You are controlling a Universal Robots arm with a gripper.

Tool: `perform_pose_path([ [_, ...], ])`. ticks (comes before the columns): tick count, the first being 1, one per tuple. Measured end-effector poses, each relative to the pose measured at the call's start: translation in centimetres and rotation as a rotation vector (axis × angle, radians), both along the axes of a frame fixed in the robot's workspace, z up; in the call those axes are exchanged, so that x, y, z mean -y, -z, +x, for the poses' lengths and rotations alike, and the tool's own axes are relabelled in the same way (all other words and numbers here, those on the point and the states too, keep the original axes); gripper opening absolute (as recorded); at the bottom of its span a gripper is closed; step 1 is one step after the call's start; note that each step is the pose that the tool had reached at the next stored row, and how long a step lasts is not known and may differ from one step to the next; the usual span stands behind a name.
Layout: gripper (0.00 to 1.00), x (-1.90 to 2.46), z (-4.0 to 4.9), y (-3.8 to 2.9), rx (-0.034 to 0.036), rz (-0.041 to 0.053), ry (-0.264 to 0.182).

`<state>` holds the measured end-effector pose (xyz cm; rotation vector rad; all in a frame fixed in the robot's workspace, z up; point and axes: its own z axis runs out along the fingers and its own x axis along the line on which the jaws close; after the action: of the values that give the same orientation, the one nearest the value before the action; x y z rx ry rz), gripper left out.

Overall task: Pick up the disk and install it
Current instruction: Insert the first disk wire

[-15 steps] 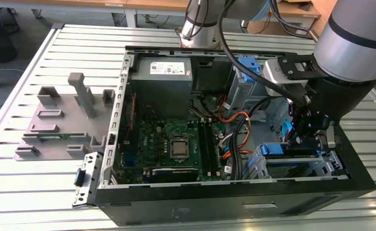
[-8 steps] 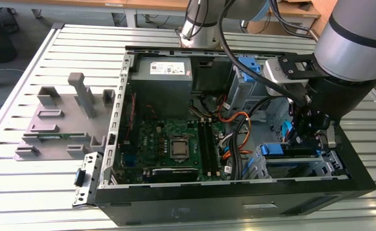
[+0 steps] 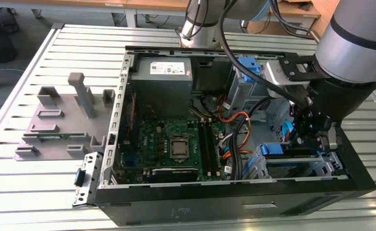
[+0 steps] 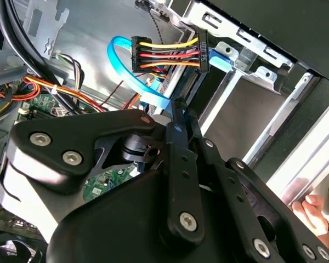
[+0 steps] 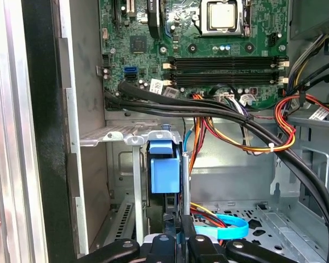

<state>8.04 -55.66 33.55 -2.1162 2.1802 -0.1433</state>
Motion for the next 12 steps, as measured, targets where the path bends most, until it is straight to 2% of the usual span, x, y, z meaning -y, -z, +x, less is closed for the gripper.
perform_pose_path([
  [12,0.16,-0.01,0.00,0.31,0.0000,0.0002,-0.003],
])
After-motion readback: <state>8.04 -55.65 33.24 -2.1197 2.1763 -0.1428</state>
